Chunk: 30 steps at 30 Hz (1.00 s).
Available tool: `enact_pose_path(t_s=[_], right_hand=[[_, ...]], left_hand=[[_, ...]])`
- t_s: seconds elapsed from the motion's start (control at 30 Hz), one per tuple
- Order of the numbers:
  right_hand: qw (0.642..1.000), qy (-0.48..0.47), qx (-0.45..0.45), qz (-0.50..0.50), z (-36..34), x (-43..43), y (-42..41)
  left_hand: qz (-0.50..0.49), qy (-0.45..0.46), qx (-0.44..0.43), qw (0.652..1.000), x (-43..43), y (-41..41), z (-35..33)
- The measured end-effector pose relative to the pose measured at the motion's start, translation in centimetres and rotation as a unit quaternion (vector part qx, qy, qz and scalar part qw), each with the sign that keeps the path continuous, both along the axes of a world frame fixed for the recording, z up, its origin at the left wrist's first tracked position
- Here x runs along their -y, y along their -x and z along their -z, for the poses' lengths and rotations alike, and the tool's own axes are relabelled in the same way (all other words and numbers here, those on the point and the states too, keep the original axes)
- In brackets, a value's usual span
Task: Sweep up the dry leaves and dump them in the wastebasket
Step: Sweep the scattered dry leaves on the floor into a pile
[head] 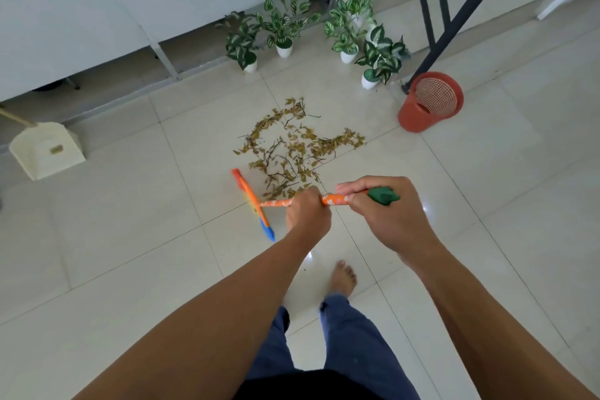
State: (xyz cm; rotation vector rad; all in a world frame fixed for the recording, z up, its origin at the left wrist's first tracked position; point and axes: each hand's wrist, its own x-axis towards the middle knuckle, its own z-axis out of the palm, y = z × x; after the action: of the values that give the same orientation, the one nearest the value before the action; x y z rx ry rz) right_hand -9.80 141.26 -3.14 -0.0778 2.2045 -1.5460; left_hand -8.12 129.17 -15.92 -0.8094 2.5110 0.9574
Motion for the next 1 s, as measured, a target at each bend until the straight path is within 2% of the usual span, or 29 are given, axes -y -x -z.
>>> enact_pose_path(t_s=[0.17,0.27,0.4,0.53,0.6,0.67,0.7,0.77,0.83,1.0], right_hand=[[0.998,-0.022,0.014,-0.053,1.7,-0.1,2.5],[0.997,-0.043,-0.016,-0.067,2.7,-0.6,3.9],[0.981,-0.108,-0.077,-0.141,2.6,-1.3,6.2],[0.974,-0.103,0.031,-0.198,1.6,-2.2,8.2],[0.939,-0.179,0.004,-0.295,1.3,-2.0,8.7],[0.863,-0.300,-0.033,-0.405,1.0,-1.1,8.7],[0.830,-0.349,-0.036,-0.433,0.9,-0.7,8.5],[0.790,-0.406,-0.024,-0.459,1.2,-0.3,8.2],[0.775,-0.422,-0.020,-0.470,2.2,-0.4,8.1],[0.785,-0.434,-0.017,-0.442,4.3,-2.5,8.0]], left_hand=[[-0.035,0.029,0.025,0.999,0.4,0.7,1.1],[-0.035,0.031,0.029,0.998,0.2,1.3,1.9],[-0.043,0.033,0.039,0.998,-0.4,2.4,2.6],[-0.034,0.051,0.051,0.997,-0.8,2.6,2.8],[-0.019,0.063,0.066,0.996,-1.1,2.3,3.0],[0.001,0.069,0.089,0.994,-1.6,2.0,3.2],[0.011,0.075,0.103,0.992,-1.8,1.9,3.5],[0.025,0.092,0.133,0.987,-2.0,1.8,3.9],[0.038,0.106,0.154,0.982,-2.1,1.6,4.4],[0.063,0.116,0.153,0.979,-3.7,1.9,5.6]])
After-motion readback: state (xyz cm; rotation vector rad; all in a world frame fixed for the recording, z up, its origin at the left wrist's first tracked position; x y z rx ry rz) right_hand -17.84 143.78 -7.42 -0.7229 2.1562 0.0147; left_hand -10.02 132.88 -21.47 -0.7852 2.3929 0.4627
